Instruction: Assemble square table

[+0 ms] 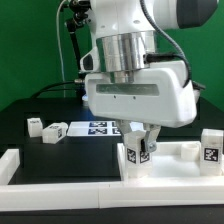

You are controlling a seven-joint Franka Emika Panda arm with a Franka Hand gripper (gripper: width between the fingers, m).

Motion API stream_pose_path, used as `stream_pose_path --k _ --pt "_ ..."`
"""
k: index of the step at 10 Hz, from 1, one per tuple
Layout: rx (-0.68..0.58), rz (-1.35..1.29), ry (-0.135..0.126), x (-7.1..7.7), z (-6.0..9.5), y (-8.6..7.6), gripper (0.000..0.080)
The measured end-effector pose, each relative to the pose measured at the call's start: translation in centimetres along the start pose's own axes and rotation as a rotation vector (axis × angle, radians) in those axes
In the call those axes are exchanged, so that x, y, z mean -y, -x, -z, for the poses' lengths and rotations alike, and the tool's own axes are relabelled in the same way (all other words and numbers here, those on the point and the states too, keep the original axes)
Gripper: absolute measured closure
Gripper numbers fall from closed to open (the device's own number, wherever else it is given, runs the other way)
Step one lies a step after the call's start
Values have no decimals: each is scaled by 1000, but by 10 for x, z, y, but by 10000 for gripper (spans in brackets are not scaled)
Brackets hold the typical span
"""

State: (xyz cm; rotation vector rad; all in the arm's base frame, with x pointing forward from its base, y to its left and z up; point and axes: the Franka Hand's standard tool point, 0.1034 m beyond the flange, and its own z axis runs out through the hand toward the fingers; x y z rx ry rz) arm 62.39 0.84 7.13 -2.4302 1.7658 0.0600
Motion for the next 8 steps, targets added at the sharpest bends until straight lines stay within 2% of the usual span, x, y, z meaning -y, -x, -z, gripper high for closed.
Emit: stream_pose_path --k 1,3,7,8 --pt "37 -163 3 3 1 0 505" --pt "72 -501 -9 5 -1 2 505" --pt "52 -575 2 4 -1 1 492" --pt "52 -575 2 4 -2 1 320"
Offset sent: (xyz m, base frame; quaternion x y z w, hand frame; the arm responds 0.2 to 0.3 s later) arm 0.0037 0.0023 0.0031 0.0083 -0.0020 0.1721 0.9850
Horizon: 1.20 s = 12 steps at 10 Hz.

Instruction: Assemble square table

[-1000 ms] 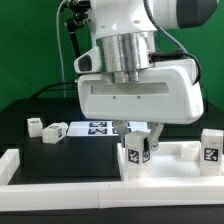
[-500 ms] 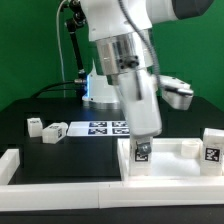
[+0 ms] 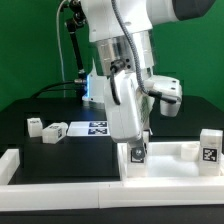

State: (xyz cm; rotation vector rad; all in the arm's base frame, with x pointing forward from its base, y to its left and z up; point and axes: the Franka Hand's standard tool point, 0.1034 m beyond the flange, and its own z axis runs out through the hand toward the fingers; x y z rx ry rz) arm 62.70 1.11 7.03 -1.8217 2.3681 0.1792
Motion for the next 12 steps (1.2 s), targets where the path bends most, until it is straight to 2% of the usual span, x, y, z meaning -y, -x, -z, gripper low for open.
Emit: stream_pose_path --k 1,2,3,5,10,11,12 --pt "0 1 -1 0 0 0 189" --pt "9 13 -5 0 10 5 162" --pt "23 21 -16 -4 26 14 162" --pt "47 29 -14 -11 48 27 150" --pt "43 30 -11 -12 43 25 151" --pt "45 36 -10 -17 43 29 151" --pt "47 50 -3 -31 43 39 151"
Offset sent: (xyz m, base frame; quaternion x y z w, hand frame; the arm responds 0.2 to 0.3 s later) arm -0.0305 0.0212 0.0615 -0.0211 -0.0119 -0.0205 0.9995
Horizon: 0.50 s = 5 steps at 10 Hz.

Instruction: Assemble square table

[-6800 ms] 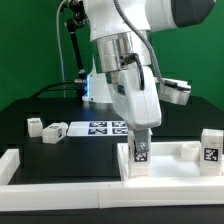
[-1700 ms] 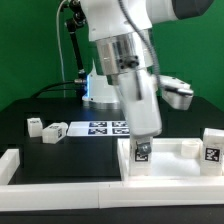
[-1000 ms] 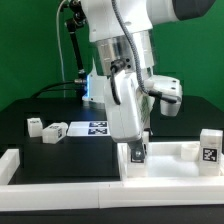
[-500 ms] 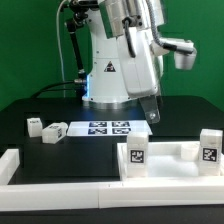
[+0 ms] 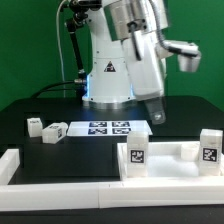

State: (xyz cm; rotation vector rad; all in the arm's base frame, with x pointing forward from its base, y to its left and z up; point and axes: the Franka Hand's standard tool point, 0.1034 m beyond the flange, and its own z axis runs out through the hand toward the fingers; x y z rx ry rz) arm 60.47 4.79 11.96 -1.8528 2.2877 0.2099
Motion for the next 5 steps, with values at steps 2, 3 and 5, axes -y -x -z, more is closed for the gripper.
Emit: stream_pose_path --k 2,3,5 --pt "-17 26 -12 -27 -7 4 151" --pt "-37 26 -47 -34 -12 -1 151" --pt "-78 40 -95 -50 -28 -16 151"
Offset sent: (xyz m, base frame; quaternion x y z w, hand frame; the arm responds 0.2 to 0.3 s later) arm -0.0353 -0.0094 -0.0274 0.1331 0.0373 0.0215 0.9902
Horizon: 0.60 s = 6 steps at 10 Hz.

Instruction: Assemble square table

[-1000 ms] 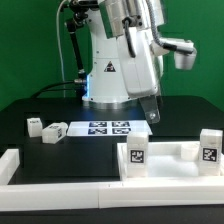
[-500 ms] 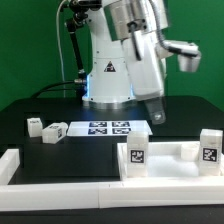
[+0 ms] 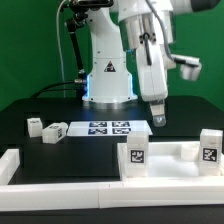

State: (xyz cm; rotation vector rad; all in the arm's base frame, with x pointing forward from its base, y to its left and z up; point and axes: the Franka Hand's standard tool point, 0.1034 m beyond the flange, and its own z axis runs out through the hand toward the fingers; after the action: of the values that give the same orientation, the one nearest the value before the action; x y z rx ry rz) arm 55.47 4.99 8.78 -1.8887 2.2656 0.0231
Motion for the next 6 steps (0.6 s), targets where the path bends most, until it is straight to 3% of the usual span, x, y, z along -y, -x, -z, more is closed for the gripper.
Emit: stream_pose_path --k 4,6 --pt "4 21 11 0 -1 1 151" --pt "12 123 42 -19 -9 -7 151"
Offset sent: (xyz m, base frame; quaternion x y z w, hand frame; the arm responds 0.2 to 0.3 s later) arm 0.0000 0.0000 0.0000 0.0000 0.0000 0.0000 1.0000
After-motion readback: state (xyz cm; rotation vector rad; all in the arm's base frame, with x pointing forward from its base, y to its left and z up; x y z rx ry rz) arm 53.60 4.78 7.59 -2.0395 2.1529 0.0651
